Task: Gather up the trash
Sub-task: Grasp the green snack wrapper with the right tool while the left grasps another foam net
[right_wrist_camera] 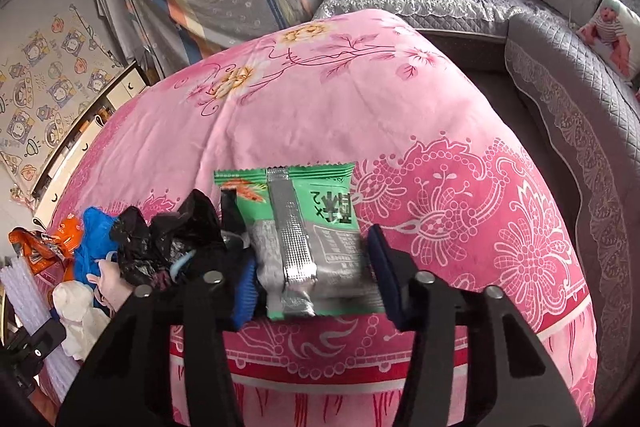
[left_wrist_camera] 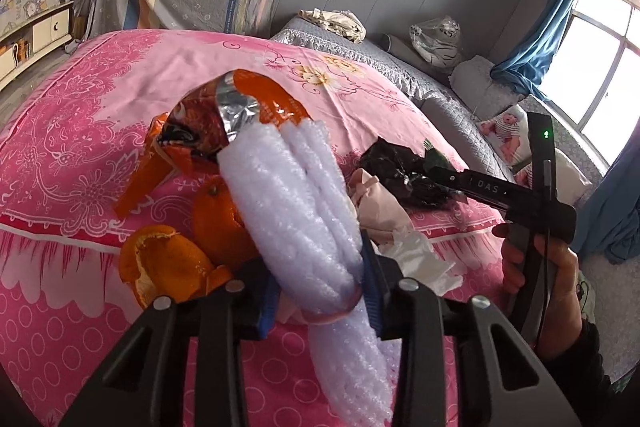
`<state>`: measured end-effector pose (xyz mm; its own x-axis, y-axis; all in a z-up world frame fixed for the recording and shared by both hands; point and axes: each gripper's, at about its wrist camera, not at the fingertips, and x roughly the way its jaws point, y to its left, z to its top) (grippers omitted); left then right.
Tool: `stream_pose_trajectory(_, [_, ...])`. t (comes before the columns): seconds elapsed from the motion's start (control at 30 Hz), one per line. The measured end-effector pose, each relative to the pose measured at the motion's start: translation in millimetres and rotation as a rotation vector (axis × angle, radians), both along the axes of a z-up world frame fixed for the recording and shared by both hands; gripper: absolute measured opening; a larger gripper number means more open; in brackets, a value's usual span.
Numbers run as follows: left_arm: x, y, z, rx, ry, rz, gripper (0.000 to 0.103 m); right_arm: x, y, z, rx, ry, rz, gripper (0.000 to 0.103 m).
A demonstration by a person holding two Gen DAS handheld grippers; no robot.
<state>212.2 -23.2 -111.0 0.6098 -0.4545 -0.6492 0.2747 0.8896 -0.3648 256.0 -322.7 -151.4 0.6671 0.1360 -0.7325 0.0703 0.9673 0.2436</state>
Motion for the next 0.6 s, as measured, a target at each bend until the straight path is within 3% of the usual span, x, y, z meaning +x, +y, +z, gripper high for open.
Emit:
stream_pose_trajectory(0.27, [-14, 9, 13, -0.01, -0.046, 0.005, 0.029, -11, -3, 9, 0.048, -0.021, 0.002, 0.04])
stream_pose_trajectory(0.6, [-41, 24, 49, -0.018, -0.17, 0.026, 0.029, -41, 4, 52, 0.069, -0.103, 0.006, 0.04])
